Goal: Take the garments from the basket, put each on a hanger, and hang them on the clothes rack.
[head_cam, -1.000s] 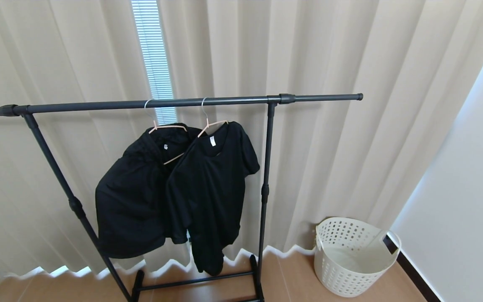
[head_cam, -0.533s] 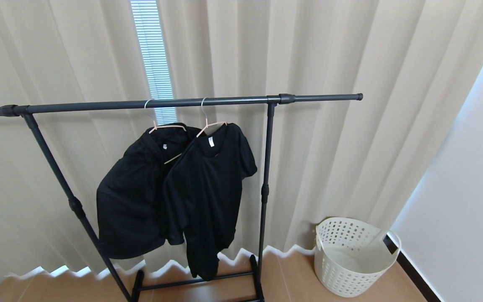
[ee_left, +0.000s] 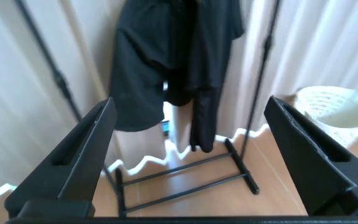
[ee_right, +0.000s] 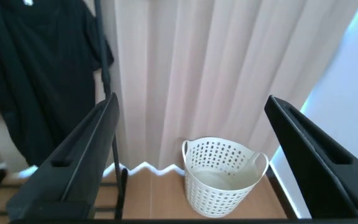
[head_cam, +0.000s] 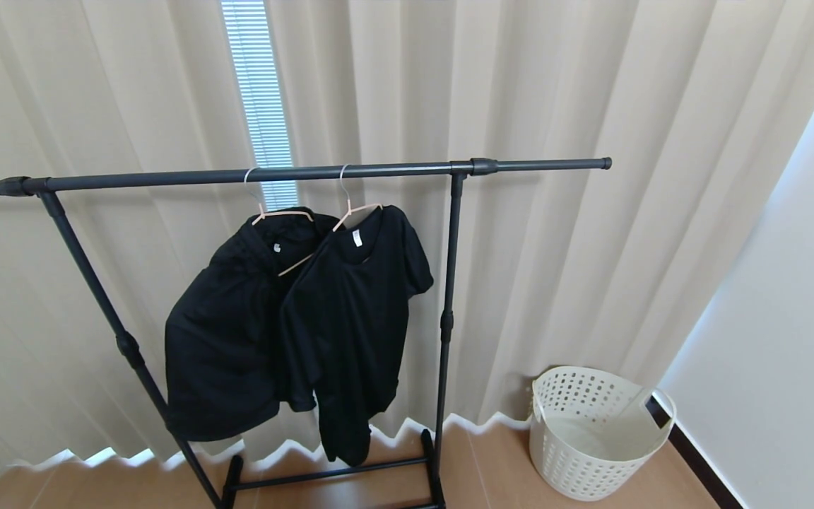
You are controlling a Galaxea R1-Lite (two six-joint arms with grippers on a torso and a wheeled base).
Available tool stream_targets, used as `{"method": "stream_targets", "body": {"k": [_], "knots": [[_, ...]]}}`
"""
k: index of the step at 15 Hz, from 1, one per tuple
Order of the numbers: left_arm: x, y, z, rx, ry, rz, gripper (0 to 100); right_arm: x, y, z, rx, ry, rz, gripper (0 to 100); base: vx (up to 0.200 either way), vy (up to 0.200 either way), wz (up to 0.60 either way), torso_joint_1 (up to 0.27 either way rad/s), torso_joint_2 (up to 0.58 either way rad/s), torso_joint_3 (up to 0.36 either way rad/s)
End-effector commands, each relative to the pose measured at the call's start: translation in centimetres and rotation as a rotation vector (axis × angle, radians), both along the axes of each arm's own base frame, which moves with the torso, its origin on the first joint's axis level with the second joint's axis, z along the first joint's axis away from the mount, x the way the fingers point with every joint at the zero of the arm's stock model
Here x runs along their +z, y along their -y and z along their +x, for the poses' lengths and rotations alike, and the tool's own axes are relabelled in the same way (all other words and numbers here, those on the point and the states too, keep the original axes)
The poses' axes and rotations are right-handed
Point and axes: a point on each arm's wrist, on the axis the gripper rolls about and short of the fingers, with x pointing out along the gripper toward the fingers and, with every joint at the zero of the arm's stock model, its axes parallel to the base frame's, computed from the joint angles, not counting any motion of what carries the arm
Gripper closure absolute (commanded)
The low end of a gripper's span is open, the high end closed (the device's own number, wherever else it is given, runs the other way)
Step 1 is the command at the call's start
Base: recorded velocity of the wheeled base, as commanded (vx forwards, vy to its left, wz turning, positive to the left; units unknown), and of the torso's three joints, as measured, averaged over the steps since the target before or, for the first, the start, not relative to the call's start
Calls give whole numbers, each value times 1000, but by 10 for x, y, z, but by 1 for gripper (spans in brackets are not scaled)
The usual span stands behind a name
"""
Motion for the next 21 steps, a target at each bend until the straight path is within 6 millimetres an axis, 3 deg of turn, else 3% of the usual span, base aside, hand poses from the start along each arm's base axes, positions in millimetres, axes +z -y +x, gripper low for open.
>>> {"method": "stream_targets", "body": {"k": [1, 5, 9, 12, 21], "knots": [[0, 0, 0, 1, 0, -5, 0, -1, -1, -1, 22, 7, -16, 0, 0, 0, 0, 0, 0, 0], [0, 0, 0, 5, -2, -63, 0, 3, -1, -1, 21, 43, -60, 0, 0, 0, 0, 0, 0, 0], [0, 0, 0, 5, -2, -65, 0, 4, -3, -1, 119, 38, 66, 0, 0, 0, 0, 0, 0, 0], [0, 0, 0, 5, -1, -65, 0, 1, 1, -1, -39, 28, -42, 0, 0, 0, 0, 0, 0, 0], [0, 0, 0, 5, -1, -65, 0, 0, 0, -1, 20, 16, -22, 0, 0, 0, 0, 0, 0, 0]]}}
